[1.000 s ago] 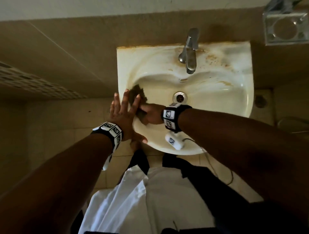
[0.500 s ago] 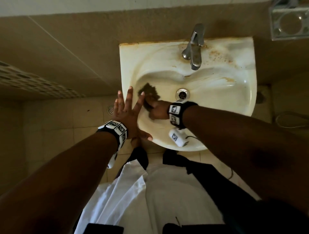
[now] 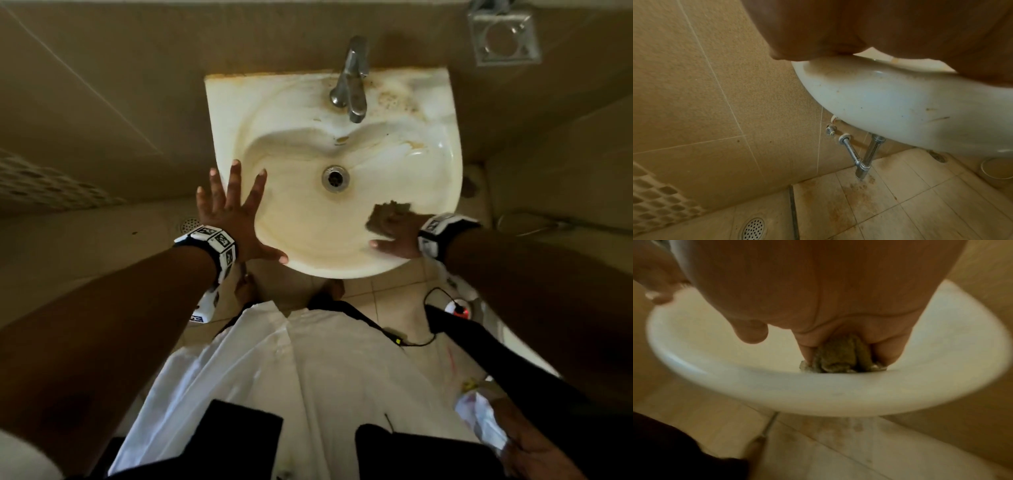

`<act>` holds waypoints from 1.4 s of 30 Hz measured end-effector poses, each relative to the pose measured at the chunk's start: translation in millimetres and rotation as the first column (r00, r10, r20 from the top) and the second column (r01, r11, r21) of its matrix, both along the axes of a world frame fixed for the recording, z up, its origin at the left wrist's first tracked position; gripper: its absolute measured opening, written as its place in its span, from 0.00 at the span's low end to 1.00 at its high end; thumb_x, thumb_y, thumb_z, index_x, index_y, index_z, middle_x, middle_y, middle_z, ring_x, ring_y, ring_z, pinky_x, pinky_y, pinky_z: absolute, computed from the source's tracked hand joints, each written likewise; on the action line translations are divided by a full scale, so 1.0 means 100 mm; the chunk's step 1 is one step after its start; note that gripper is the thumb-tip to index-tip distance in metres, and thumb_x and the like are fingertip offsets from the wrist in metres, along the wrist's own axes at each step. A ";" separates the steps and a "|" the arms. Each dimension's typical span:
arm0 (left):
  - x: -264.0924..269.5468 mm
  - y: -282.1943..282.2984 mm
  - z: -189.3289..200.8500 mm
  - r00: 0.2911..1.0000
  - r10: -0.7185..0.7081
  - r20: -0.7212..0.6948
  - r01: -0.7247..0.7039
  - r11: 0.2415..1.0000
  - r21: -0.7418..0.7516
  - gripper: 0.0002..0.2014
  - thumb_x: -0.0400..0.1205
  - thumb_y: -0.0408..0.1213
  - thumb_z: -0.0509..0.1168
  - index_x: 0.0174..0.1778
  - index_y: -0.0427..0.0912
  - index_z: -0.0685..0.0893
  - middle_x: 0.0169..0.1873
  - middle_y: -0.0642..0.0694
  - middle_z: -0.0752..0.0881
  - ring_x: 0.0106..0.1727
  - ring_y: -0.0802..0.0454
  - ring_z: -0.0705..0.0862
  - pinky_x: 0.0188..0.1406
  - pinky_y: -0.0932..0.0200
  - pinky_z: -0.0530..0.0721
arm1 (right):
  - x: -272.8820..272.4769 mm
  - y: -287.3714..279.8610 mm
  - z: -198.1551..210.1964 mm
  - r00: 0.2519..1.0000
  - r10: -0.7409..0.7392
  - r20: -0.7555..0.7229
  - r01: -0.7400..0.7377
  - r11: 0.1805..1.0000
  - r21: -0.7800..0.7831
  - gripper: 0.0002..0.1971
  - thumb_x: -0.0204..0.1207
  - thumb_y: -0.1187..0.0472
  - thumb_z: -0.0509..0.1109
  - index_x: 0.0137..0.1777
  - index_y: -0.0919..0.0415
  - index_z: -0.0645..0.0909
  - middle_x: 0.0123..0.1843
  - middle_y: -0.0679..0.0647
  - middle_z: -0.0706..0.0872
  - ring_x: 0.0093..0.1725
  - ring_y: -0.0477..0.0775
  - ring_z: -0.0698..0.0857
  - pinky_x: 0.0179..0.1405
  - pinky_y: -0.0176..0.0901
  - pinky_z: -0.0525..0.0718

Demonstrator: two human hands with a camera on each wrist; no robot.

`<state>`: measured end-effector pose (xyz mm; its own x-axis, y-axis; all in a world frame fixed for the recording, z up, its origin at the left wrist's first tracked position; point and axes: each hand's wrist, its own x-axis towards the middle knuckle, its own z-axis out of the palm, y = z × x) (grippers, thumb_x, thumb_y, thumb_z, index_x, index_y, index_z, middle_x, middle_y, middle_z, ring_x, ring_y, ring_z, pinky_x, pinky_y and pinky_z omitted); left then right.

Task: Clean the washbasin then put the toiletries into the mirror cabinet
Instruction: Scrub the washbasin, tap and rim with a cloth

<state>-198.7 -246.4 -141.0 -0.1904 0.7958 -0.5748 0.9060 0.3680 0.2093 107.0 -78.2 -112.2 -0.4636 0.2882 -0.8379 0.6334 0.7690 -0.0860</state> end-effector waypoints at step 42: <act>2.11 0.40 -0.08 0.991 0.094 -0.095 -0.110 0.978 -0.178 0.74 0.56 0.81 0.67 0.80 0.63 0.18 0.87 0.45 0.26 0.85 0.35 0.25 0.84 0.29 0.34 | -0.66 1.54 -0.12 0.745 0.102 -0.660 0.015 0.986 0.169 0.35 0.79 0.69 0.57 0.87 0.63 0.55 0.89 0.60 0.53 0.87 0.64 0.50 0.86 0.56 0.55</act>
<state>12.3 -206.7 -149.1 -0.3200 0.6526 -0.6868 0.8733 0.4843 0.0532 40.7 76.0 -124.2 -0.9000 0.3505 -0.2593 0.4259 0.8339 -0.3511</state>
